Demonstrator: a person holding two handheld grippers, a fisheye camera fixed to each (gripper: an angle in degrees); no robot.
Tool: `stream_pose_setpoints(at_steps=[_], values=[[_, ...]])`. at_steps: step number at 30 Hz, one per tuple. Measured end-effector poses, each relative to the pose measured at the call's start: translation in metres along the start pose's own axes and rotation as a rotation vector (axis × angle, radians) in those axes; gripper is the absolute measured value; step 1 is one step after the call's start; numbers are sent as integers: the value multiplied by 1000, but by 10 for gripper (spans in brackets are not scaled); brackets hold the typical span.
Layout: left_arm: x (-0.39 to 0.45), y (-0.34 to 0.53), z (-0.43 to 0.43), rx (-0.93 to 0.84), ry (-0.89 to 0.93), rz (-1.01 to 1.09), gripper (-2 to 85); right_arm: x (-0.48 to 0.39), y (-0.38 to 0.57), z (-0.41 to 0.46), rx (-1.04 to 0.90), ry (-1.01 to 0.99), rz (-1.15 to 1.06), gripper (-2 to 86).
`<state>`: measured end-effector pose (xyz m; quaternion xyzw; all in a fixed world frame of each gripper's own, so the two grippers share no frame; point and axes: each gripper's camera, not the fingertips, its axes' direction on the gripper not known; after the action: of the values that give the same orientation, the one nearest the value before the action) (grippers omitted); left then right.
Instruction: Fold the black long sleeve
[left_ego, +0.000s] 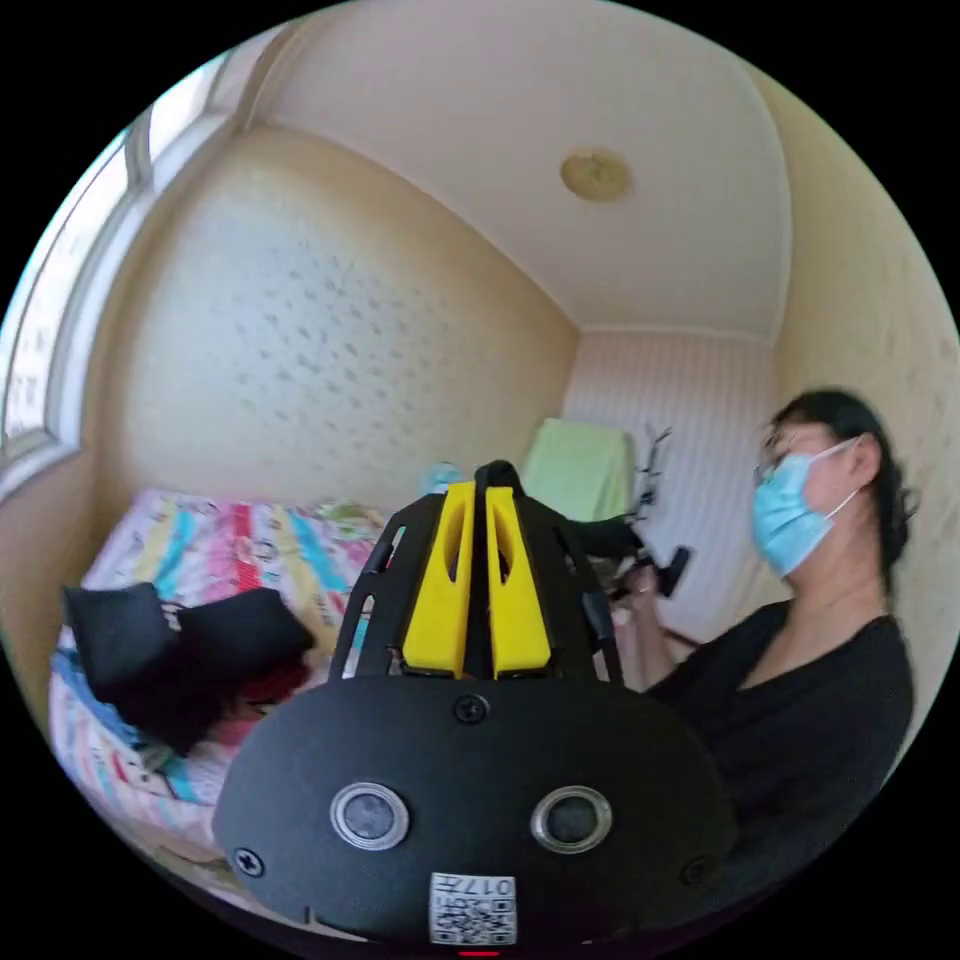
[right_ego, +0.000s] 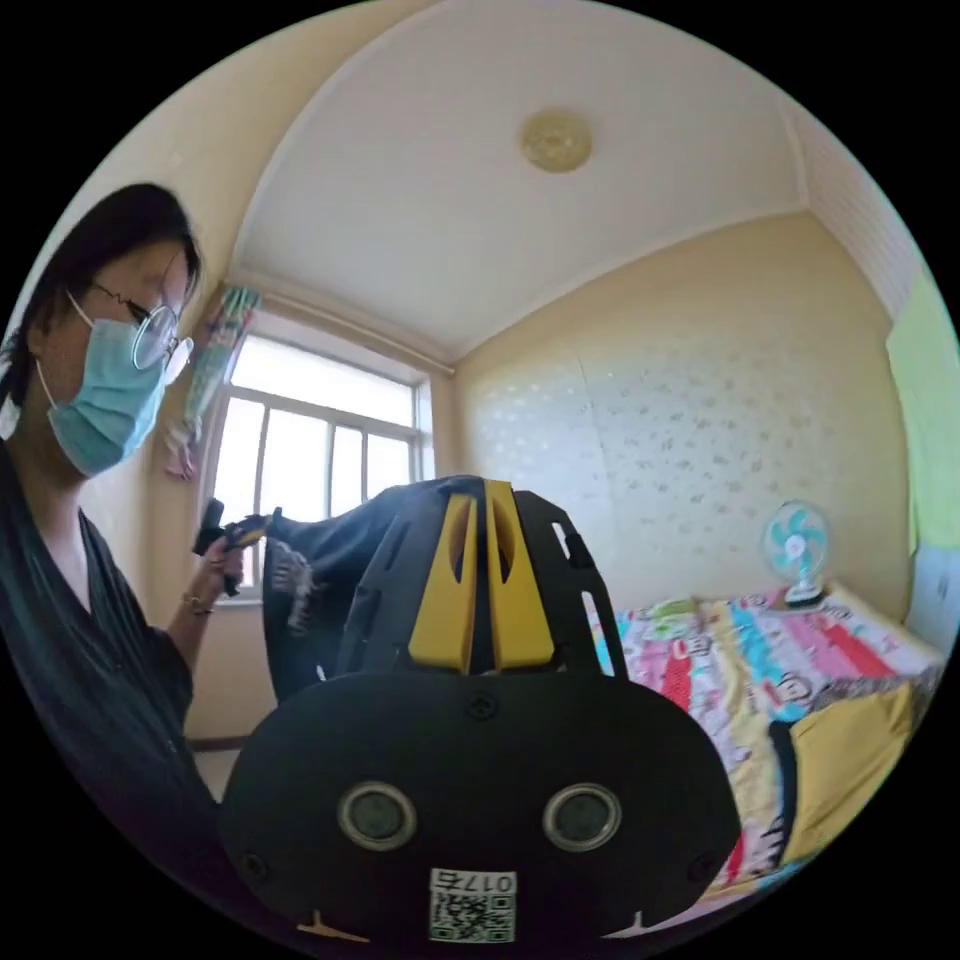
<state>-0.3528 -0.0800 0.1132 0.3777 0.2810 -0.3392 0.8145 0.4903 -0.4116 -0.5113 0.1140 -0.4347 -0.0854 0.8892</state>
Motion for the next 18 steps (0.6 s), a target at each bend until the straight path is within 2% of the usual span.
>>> stream_pose_setpoints(at_steps=[1,4,6,9,11,12,14,16,18], values=[[8,-5,11,-5,-72,9,-1,-9,-18,14,-1,52,-51,14],[-14,-36,58,-36,-60,-17,1,-8,-58,74,-100,257,-146,15],[-51,-56,103,-112,-18,-91,4,14,-72,129,-223,305,-194,17],[-133,-75,217,-317,49,-201,15,86,-61,242,-530,295,-157,26],[-183,-67,301,-457,19,-243,28,166,-1,342,-773,287,-86,47],[-216,-48,353,-516,-38,-295,37,187,21,364,-825,295,-35,56],[-253,-1,412,-614,-116,-394,51,253,130,415,-1111,310,236,67],[-263,69,453,-759,-145,-433,72,249,187,418,-1177,259,255,75],[-247,121,459,-824,-138,-391,82,227,231,403,-1190,238,236,85]])
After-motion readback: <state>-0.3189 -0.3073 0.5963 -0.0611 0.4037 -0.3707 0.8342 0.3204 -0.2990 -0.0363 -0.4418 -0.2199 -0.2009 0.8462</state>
